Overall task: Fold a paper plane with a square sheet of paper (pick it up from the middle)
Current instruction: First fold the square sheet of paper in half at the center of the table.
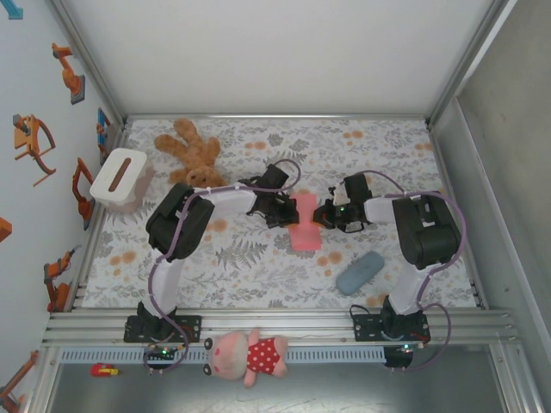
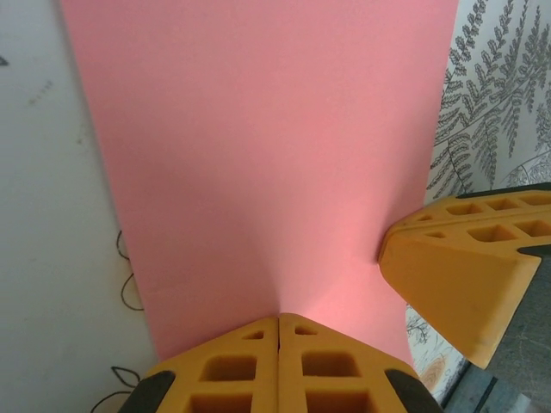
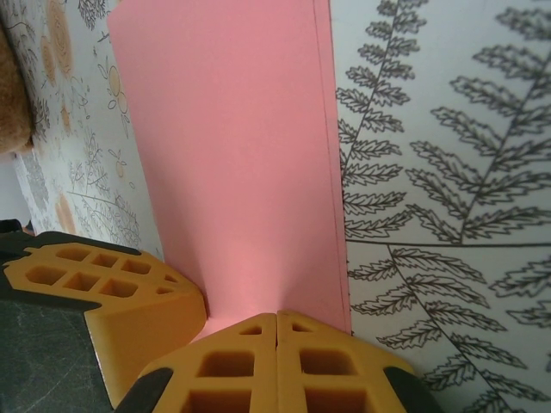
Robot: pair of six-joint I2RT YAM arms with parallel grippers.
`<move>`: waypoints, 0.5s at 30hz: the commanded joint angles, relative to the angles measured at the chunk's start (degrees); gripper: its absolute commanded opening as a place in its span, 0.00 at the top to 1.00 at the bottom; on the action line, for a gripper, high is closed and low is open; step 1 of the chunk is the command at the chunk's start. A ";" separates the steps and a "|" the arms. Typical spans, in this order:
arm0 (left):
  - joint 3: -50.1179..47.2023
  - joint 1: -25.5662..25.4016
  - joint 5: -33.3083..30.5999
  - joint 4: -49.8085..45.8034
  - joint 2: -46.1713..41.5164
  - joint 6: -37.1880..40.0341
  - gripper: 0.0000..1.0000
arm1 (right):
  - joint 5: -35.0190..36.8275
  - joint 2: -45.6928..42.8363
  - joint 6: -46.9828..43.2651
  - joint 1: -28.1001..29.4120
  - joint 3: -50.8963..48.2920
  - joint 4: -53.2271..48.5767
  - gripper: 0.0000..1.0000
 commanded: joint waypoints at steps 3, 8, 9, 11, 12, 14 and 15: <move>-5.48 2.71 0.23 -6.31 -1.28 7.27 1.00 | 18.14 6.28 -1.09 -0.04 -3.81 -9.35 1.00; -9.71 6.51 -0.39 -8.64 -5.96 11.12 1.00 | 18.49 6.11 -0.99 -0.04 -3.81 -9.43 1.00; -9.85 6.84 -0.44 -8.71 -7.35 11.14 1.00 | 18.58 6.11 -0.90 -0.09 -3.81 -9.43 1.00; -9.32 6.58 -0.31 -8.15 -9.70 10.69 1.00 | 18.58 6.11 -0.88 -0.04 -3.63 -9.52 1.00; -8.87 6.19 -0.06 -7.18 -10.69 9.87 1.00 | 18.66 6.01 -0.83 -0.04 -3.63 -9.54 1.00; -8.22 5.08 0.66 -4.13 -11.59 7.63 1.00 | 18.76 6.01 -0.83 -0.05 -3.56 -9.61 1.00; -7.95 4.14 1.09 -1.95 -11.53 6.22 1.00 | 18.76 6.01 -0.87 -0.05 -3.54 -9.64 1.00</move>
